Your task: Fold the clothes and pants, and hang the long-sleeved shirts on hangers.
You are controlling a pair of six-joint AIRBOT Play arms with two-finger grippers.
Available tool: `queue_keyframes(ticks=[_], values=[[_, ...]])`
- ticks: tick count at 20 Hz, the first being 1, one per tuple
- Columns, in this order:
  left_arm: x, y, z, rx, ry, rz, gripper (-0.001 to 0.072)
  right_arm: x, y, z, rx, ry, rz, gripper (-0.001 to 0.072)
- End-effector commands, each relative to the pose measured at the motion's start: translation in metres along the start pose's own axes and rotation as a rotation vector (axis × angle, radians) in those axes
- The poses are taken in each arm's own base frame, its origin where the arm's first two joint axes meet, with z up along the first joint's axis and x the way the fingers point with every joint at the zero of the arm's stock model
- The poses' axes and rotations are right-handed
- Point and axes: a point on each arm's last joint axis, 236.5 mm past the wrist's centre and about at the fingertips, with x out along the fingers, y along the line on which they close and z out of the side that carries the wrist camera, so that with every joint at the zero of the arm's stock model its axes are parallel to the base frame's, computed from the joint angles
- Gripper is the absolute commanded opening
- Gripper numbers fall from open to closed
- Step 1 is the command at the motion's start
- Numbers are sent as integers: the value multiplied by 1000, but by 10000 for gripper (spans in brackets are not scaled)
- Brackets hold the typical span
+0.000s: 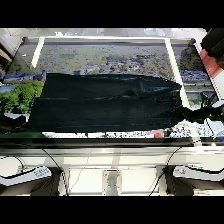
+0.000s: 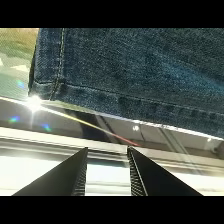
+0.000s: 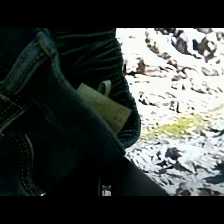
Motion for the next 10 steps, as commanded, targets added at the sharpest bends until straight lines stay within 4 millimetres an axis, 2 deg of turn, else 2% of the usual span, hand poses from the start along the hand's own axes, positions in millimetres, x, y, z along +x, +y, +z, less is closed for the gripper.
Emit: queue_keyframes(ticks=[1,5,8,9,10], values=[[-1,10,-5,-24,6,11,308,-3,4,2,37,-1,14,22],[-3,37,-8,-205,-58,-20,308,-24,-15,1,45,-11,-90,21],[16,51,-19,-292,-82,-39,311,-30,-16,-1,34,-10,-103,21],[23,55,-19,-302,-101,-32,400,-31,-15,-3,34,-4,-101,21],[29,58,-13,-323,-142,-35,524,-30,-15,-6,34,10,-99,21]])
